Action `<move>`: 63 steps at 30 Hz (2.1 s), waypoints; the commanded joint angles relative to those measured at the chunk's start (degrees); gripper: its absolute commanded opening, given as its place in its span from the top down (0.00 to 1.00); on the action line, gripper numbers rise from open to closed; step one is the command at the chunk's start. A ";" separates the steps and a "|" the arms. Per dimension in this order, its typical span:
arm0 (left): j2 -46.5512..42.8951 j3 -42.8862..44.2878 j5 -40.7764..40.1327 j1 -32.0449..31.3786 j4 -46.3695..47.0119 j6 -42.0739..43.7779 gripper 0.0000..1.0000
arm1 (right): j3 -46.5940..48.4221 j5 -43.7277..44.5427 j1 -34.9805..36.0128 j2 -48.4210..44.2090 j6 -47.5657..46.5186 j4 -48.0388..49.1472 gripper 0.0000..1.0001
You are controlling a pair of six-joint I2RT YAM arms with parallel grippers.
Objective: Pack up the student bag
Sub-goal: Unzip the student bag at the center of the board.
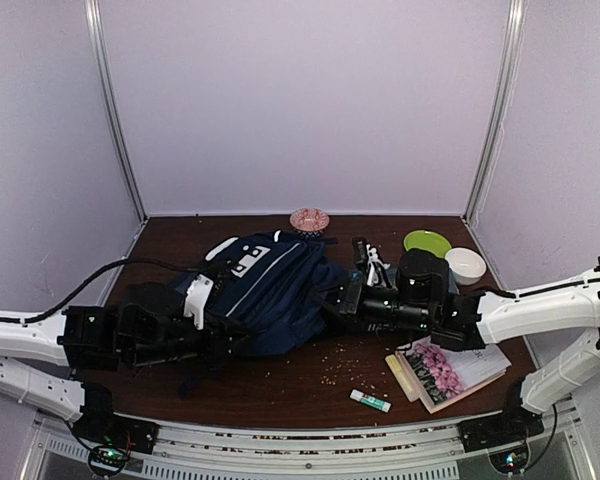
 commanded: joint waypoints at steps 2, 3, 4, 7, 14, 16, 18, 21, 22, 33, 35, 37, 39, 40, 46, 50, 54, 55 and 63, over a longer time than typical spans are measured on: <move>-3.83 1.07 -5.51 0.01 1.07 4.19 0.29 | 0.70 -4.23 -1.43 -4.96 -4.40 11.79 1.00; -4.01 1.64 -6.20 0.26 0.09 4.87 0.29 | 0.11 -4.47 -1.71 -5.52 -4.78 12.31 1.00; -4.07 2.22 -6.96 0.67 -0.90 5.14 0.29 | -0.63 -4.53 -1.96 -6.05 -5.01 12.86 1.00; -3.90 2.62 -7.70 3.68 -3.04 4.08 0.27 | -2.47 -4.48 -2.45 -7.17 -4.95 13.60 1.00; 4.60 6.90 1.52 10.48 -2.95 3.83 0.26 | -5.61 -3.10 -2.78 -7.98 -4.63 13.60 1.00; 7.32 8.79 3.67 10.47 -2.13 4.90 0.25 | -5.94 -2.97 -2.81 -8.07 -4.51 13.51 1.00; 9.26 9.98 5.77 10.49 -0.75 5.86 0.25 | -6.05 -2.88 -2.83 -8.27 -4.65 13.17 1.00; 10.38 10.41 8.99 10.49 1.32 6.92 0.24 | -6.10 -2.67 -2.97 -8.78 -5.11 11.98 1.00; 10.53 10.38 9.46 10.45 1.66 7.03 0.23 | -6.14 -2.62 -3.02 -8.97 -5.31 11.57 1.00; 23.44 15.60 8.16 10.49 -3.82 8.26 0.31 | -7.04 -2.72 -4.09 -10.39 -5.75 10.60 1.00; 24.92 17.31 8.55 10.49 -4.69 8.90 0.32 | -7.12 -2.75 -4.24 -10.57 -5.82 10.26 1.00; 23.91 17.10 9.50 10.49 -3.36 8.95 0.29 | -7.29 -2.86 -4.30 -10.93 -5.90 9.84 1.00; 21.12 16.43 9.05 10.49 -2.26 9.00 0.25 | -7.42 -2.71 -4.35 -11.32 -6.27 9.10 1.00; 20.02 16.36 8.97 10.49 -2.36 9.08 0.24 | -7.53 -2.57 -4.40 -11.65 -6.48 8.75 1.00; 15.79 16.59 11.69 10.49 -3.88 8.80 0.22 | -7.63 -2.39 -4.96 -11.96 -6.97 7.99 1.00; 19.12 18.29 11.67 10.32 -6.15 8.36 0.21 | -7.59 -2.26 -5.11 -11.61 -7.09 8.16 1.00; 24.01 20.95 12.45 10.11 -8.75 8.42 0.21 | -7.49 -2.44 -5.23 -11.33 -7.01 7.97 1.00; 24.98 21.73 12.62 9.87 -9.20 8.66 0.21 | -7.52 -2.43 -5.22 -11.38 -6.97 7.76 1.00; 31.49 26.27 8.08 9.48 -14.57 8.80 0.31 | -7.68 -2.36 -5.72 -12.33 -7.79 6.10 1.00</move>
